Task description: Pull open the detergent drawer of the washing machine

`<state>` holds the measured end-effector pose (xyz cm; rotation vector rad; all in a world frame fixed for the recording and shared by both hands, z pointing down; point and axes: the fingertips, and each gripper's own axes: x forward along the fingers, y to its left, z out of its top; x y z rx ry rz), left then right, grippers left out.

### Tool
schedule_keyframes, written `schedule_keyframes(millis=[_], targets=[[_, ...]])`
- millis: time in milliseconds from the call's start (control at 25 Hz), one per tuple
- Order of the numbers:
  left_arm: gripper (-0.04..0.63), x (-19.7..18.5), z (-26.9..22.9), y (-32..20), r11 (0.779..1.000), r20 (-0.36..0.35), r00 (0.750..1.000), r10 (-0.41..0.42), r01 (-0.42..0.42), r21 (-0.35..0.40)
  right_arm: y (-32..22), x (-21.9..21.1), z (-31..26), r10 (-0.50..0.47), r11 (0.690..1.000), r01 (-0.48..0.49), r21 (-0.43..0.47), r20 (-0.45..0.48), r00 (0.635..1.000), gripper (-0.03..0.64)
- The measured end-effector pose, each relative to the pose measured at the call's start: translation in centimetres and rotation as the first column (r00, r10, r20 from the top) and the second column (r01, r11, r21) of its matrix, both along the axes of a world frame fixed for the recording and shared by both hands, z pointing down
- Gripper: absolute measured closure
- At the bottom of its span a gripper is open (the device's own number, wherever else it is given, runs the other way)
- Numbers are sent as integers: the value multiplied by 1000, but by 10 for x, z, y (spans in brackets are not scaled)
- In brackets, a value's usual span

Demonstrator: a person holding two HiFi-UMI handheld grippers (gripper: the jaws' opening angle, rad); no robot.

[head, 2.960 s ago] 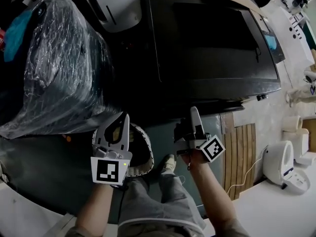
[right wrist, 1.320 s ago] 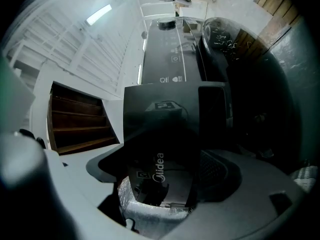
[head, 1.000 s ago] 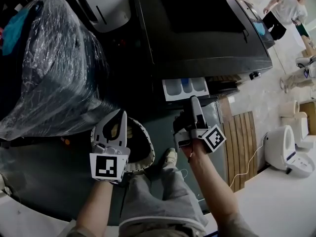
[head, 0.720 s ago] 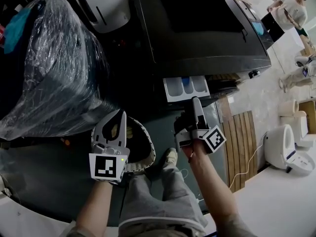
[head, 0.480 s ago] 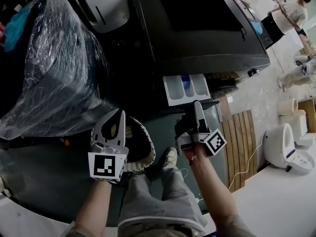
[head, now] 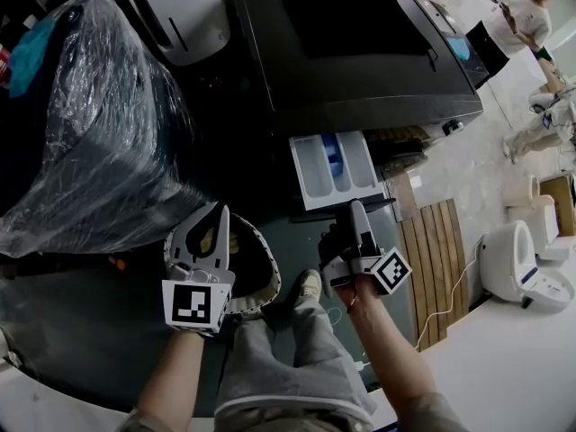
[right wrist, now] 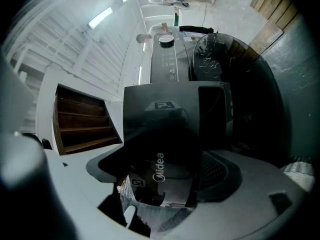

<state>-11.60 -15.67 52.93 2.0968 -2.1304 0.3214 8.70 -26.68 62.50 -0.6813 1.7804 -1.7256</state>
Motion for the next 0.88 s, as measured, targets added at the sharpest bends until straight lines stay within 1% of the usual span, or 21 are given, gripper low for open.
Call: schedule_keyframes(millis=[120,240,320,400,520,560,720,880], targets=[[584,2,2,3,1000,15,1000,11,-11,-1,1,1,0,-7,1000,7,4,-2,1000,181],[584,5,1,7,1000,15,1000,9,-9,-3,2,1,-1,-8,1000,8,1,-1,1000,181],[584,7,-1,8,1000,19,1000,12,-12,-2,1,0,-1,-13,1000,13,4,-31,999,181],[584,9,-4,10,1000,30,999,15,-15,-2,4,-4,-2,-38,999,40,24,-102,994,181],[584,8,-8,13,1000,76,997,26,-25,-10,9,-9,-4,-74,995,85,47,-204,976,179],[584,8,-10,14,1000,75,997,24,-23,-10,11,-9,-3,-80,995,94,47,-237,968,179],[584,6,-18,18,1000,50,999,7,-7,-10,23,-5,-3,-112,988,142,54,-374,921,179],[584,4,-35,22,1000,58,998,-2,2,-4,29,-3,-30,-126,967,215,139,-474,872,181]])
